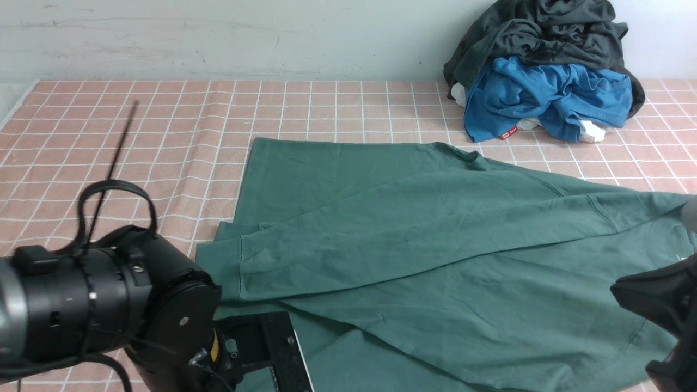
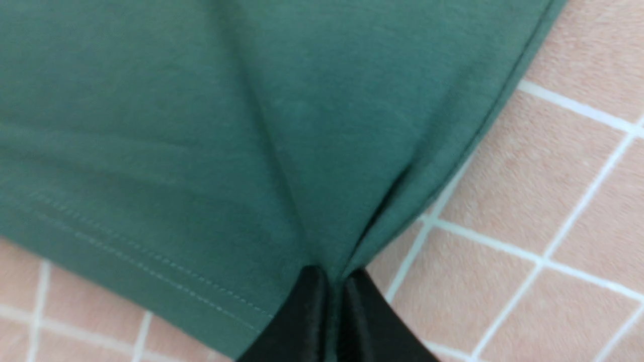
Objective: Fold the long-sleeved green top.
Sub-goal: Use both arms simultaneously to clamp the lower edge of the clothing fabric, then use both arms to drag the lower edge of the fabric forward and fold it over the upper edge
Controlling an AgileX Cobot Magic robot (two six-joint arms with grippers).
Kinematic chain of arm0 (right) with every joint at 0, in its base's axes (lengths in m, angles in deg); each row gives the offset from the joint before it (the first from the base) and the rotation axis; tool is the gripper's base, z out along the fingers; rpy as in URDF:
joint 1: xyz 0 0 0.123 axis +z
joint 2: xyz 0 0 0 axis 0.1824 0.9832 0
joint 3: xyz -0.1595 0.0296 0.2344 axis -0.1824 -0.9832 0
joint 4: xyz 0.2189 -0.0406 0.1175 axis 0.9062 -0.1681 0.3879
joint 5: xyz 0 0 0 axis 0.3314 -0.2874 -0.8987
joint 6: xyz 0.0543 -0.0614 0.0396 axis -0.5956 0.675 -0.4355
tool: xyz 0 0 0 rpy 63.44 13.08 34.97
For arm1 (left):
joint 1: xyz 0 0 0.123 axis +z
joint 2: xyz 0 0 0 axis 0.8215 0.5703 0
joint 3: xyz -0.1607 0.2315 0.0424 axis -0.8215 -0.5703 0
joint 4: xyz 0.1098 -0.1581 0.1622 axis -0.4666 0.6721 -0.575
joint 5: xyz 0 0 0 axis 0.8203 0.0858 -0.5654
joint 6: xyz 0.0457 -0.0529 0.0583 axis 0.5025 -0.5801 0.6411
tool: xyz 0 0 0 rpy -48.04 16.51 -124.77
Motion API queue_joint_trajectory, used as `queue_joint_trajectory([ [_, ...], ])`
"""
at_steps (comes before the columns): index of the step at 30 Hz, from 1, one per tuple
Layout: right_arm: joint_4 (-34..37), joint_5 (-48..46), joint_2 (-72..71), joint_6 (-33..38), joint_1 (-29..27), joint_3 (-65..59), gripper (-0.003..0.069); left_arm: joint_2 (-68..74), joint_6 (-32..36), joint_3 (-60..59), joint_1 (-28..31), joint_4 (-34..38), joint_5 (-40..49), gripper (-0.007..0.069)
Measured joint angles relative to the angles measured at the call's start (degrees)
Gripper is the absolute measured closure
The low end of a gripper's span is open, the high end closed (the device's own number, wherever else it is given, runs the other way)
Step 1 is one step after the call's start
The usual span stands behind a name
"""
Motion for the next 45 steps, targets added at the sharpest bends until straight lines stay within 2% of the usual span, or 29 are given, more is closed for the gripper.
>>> queue_joint_trajectory([
  [2,-3.4,-2.9,1.1,5.2,0.0,0.0,0.0645,-4.3,-1.3,-0.1,0.0,-1.3,1.4,0.0616],
  [4,-5.2,-4.8,2.8,7.0,0.0,-0.2,0.0609,-6.3,-1.9,-0.2,0.0,-2.2,1.4,0.0617],
  [10,-11.3,-6.6,13.4,9.2,0.0,-1.7,0.0354,-11.5,-5.2,-0.4,2.2,-2.2,0.3,0.0617],
  [11,-14.0,-6.4,16.9,9.3,0.0,-2.3,0.0288,-11.7,-6.7,-0.4,3.3,-2.2,0.3,0.0617],
  [12,-16.5,-6.1,18.5,9.4,0.0,-2.7,0.0256,-11.7,-7.5,-0.4,3.7,-2.2,0.3,0.0617],
  [14,-22.5,-4.8,22.8,9.3,0.0,-3.4,0.0216,-11.7,-8.7,-0.4,4.2,-2.2,0.3,0.0618],
  [15,-25.5,-4.3,24.4,8.7,0.0,-3.4,0.0211,-11.7,-9.0,-0.4,4.2,-2.3,0.3,0.0618],
  [16,-25.5,-4.2,24.8,8.7,0.0,-3.4,0.021,-11.7,-9.1,-0.4,4.2,-2.3,0.3,0.0618],
  [18,-31.3,-2.1,28.8,6.5,0.0,-3.4,0.0207,-11.7,-9.4,-0.4,4.2,-2.2,0.3,0.0618],
  [21,-35.3,1.1,34.0,3.6,0.0,-3.4,0.0221,-11.7,-9.4,-0.4,4.2,-2.2,0.3,0.0618],
  [26,-37.6,3.0,38.4,2.2,0.0,-3.4,0.027,-11.7,-9.4,-0.4,4.2,-2.2,0.3,0.0618],
  [29,-39.6,3.2,38.9,-0.5,0.0,-3.4,0.0375,-11.7,-9.4,-0.4,4.2,-2.1,0.3,0.0618],
  [31,-41.0,3.1,37.9,-3.6,0.0,-3.4,0.0489,-11.7,-9.4,-0.4,4.2,-1.7,0.4,0.0618],
  [32,-41.3,3.1,37.4,-4.9,0.0,-3.4,0.0519,-11.7,-9.4,-0.4,4.2,-1.6,0.4,0.0618],
  [33,-42.0,3.1,36.0,-6.7,0.0,-3.4,0.0587,-11.7,-9.4,-0.4,4.2,-1.4,0.5,0.0618],
  [36,-43.3,3.1,32.9,-10.9,0.0,-3.4,0.0652,-12.1,-9.5,-0.4,4.2,-0.8,0.6,0.0618],
  [41,-46.7,0.8,27.5,-12.3,0.0,-3.1,0.0666,-13.5,-10.7,1.6,4.2,-0.3,0.6,0.0618],
  [45,-50.7,-2.6,25.1,-13.6,-0.5,-0.3,0.0666,-13.1,-18.1,7.6,6.1,-0.1,0.8,0.0617],
])
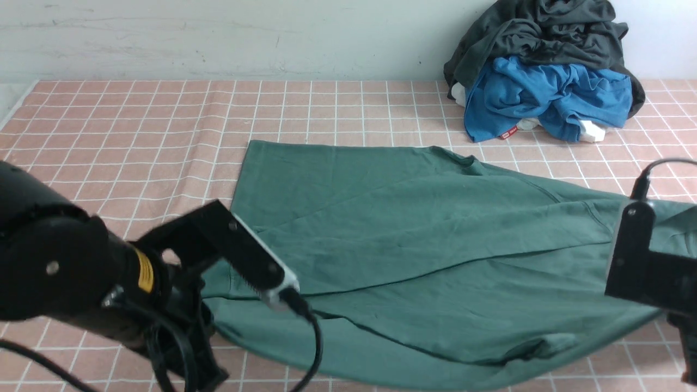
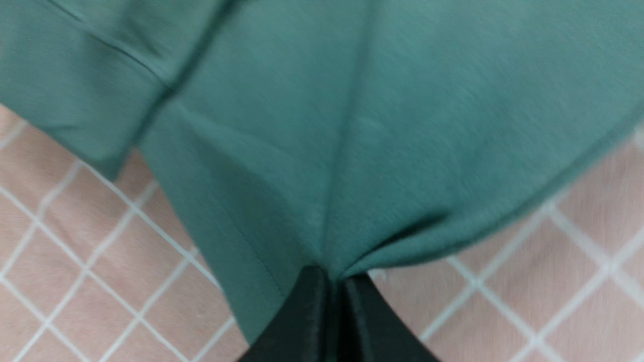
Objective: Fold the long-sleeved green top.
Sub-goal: Use both arms to drag the lower edge of the fabric forward and fold it over the upper edge
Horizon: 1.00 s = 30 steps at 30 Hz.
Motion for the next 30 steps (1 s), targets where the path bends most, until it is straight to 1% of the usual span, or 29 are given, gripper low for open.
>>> queue_joint_trajectory([
  [2,-1.9,1.0,0.0,-0.3,-1.9,4.0,0.0667,1.7,-4.5,5.4,2.8,0.0,-0.1,0.0615],
  [4,-2.5,3.0,0.6,-0.8,-3.5,5.9,0.0667,3.3,-5.4,9.4,5.0,-0.1,-0.4,0.0615],
  [5,-2.9,6.8,2.2,-1.7,-6.1,9.1,0.0667,6.2,-5.6,14.2,7.7,-0.1,-1.5,0.0615],
  [7,-3.3,12.5,5.6,-2.9,-9.3,13.2,0.0667,11.1,-5.6,20.6,10.8,-0.2,-2.6,0.0615],
  [8,-3.5,15.2,7.8,-3.2,-10.6,15.3,0.0667,14.0,-5.2,23.9,12.2,-0.2,-3.0,0.0615],
  [9,-3.6,15.8,8.3,-3.3,-10.8,16.1,0.0667,14.6,-5.2,23.9,12.2,-0.2,-3.0,0.0615],
  [10,-4.0,19.5,12.4,-3.5,-12.2,19.0,0.0667,19.8,-4.6,30.0,14.2,-0.2,-3.2,0.0615],
  [13,-4.4,24.0,21.3,-4.0,-13.3,25.8,0.0667,30.1,-3.9,39.3,16.6,-0.2,-4.2,0.0615],
  [15,-4.4,24.9,27.8,-5.8,-13.6,31.0,0.0667,37.9,-3.9,45.7,18.0,-0.2,-4.8,0.0615],
  [16,-4.4,24.9,27.8,-6.1,-13.6,31.0,0.0667,38.7,-3.9,47.2,18.1,-0.2,-4.8,0.0615],
  [18,-4.4,24.2,36.0,-10.4,-13.6,37.8,0.0663,48.9,-4.1,57.0,19.3,-0.2,-4.7,0.0602],
  [20,-4.4,22.1,41.0,-14.5,-13.6,42.6,0.0638,56.3,-4.4,64.8,20.0,-0.4,-3.5,0.0564],
  [21,-4.4,20.4,42.5,-16.3,-13.6,44.8,0.0622,59.0,-4.7,67.9,20.3,-0.9,-2.6,0.0533],
  [23,-4.4,16.6,45.0,-21.1,-13.6,48.3,0.0569,65.0,-6.0,75.0,20.8,-1.8,0.9,0.0461],
  [26,-4.3,10.1,45.3,-27.3,-13.2,52.3,0.0484,71.2,-8.2,85.4,21.0,-4.4,7.0,0.0317],
  [28,-4.1,6.1,44.3,-29.2,-12.9,53.9,0.0448,72.5,-8.8,89.5,21.1,-5.0,9.9,0.025],
  [29,-2.5,3.2,43.3,-29.4,-12.8,54.5,0.0432,72.8,-8.8,92.3,21.1,-4.9,13.0,0.0213],
  [30,-2.5,2.7,43.1,-29.4,-12.8,54.6,0.0431,72.8,-8.8,92.3,21.1,-4.8,13.4,0.0208],
])
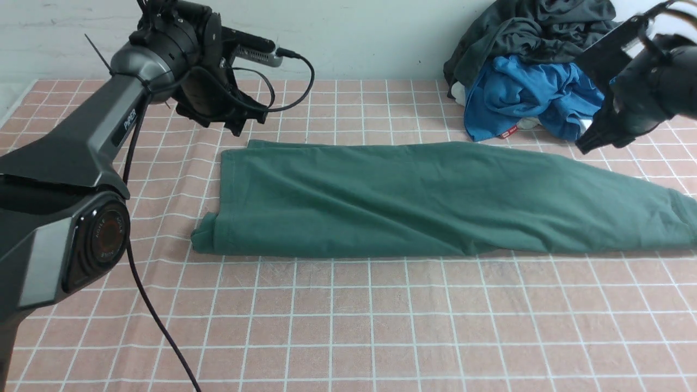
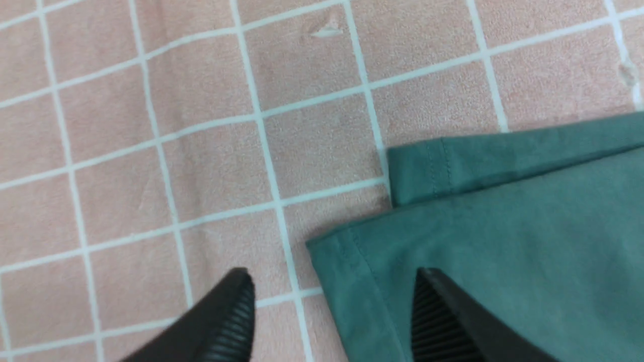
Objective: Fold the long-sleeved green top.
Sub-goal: Use both arms to drag the lower edge of the fabric forward and fold it over the upper edge, then use the right arm to clamp the right edge of the fabric
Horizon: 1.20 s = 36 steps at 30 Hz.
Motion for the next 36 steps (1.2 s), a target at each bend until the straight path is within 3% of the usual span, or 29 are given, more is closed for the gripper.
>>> queue_joint_trajectory([
  [4,19.9,-12.0,-3.4,12.6,-3.2,0.7,0.0431,-2.3,3.3,4.3,-0.1,3.8,6.3,0.0182],
  [7,40.0,-21.1,-3.1,22.2,-11.0,0.6,0.0433,-7.3,5.7,3.3,0.0,10.5,6.9,0.0249],
  [10,48.1,-23.6,-2.7,24.5,-17.0,0.6,0.0402,-12.7,8.1,-0.1,-0.5,15.8,7.1,0.0326],
  [14,50.8,-21.6,-2.4,24.4,-23.4,0.6,0.0291,-23.4,11.7,-9.1,-2.2,20.1,7.2,0.0436],
  [18,52.2,-18.6,0.4,24.1,-25.8,0.6,0.0183,-33.0,14.9,-21.2,-4.2,21.4,7.3,0.0494],
  [24,52.3,-14.7,6.1,22.7,-25.9,0.6,0.0162,-45.7,16.5,-37.6,-4.5,19.8,7.6,0.051],
  [31,52.5,-14.1,6.9,23.5,-25.9,0.8,0.0383,-62.7,12.1,-54.4,-4.5,12.4,1.6,0.051],
  [33,52.1,-15.9,5.9,25.5,-25.9,1.8,0.0547,-70.5,8.9,-62.2,-4.5,6.3,1.6,0.051],
  [36,50.3,-18.9,3.4,26.0,-25.9,4.9,0.0631,-77.7,4.4,-70.1,-4.5,-0.8,2.1,0.051],
])
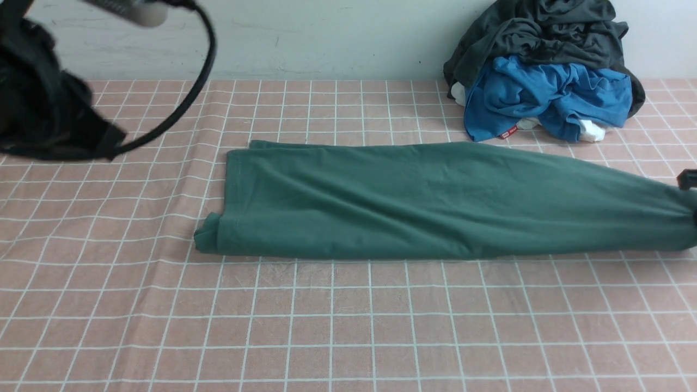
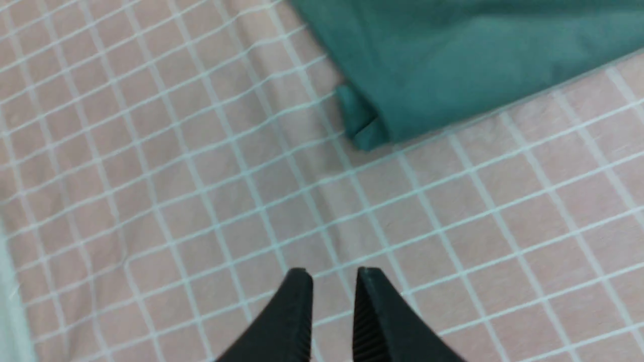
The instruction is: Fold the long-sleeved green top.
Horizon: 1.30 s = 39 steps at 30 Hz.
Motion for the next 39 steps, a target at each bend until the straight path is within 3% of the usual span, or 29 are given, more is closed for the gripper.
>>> queue_joint_trajectory([
  [6,3.1,-6.6,-7.5,-1.4,2.2,10.3,0.0636,-13.4,-14.9,-18.3,0.0,-12.1,-2.0,0.051],
  [9,7.8,-7.8,-10.5,-1.6,8.2,15.5,0.0636,-17.4,-21.6,-27.4,0.0,-15.1,-6.6,0.051],
  [12,10.3,-7.4,-11.1,-2.4,19.2,19.1,0.0636,-18.5,-24.5,-34.3,0.0,-15.9,-11.0,0.051],
  [13,10.4,-7.4,-11.1,-2.5,19.2,19.2,0.0636,-18.5,-24.5,-34.6,0.0,-15.9,-11.3,0.051],
  [15,10.9,-4.9,-10.0,-3.1,29.5,19.6,0.0636,-18.4,-25.0,-37.9,0.0,-15.9,-14.0,0.051],
  [16,10.9,-4.3,-9.7,-3.1,31.0,19.7,0.0636,-18.4,-25.2,-38.1,0.0,-15.9,-14.1,0.051],
  [19,11.5,2.5,-5.5,-3.6,43.0,19.8,0.0636,-18.4,-25.6,-39.8,0.0,-15.9,-17.3,0.051],
  [23,12.0,10.9,1.4,-4.4,52.3,19.8,0.0629,-18.4,-26.7,-39.8,0.0,-15.9,-20.5,0.051],
  [27,12.1,17.6,6.6,-4.6,56.6,19.8,0.0585,-18.4,-27.4,-39.8,0.0,-15.5,-21.3,0.051],
  [34,9.9,20.1,9.1,-4.6,58.1,22.9,0.0283,-18.5,-27.7,-39.8,0.0,-15.2,-21.3,0.051],
  [36,7.1,17.7,8.8,-4.7,58.1,24.4,0.0243,-18.5,-27.7,-39.9,0.0,-15.0,-21.2,0.0512],
  [39,5.1,14.0,9.0,-5.1,58.1,24.9,0.0248,-18.5,-27.7,-39.9,0.0,-14.3,-21.1,0.0512],
])
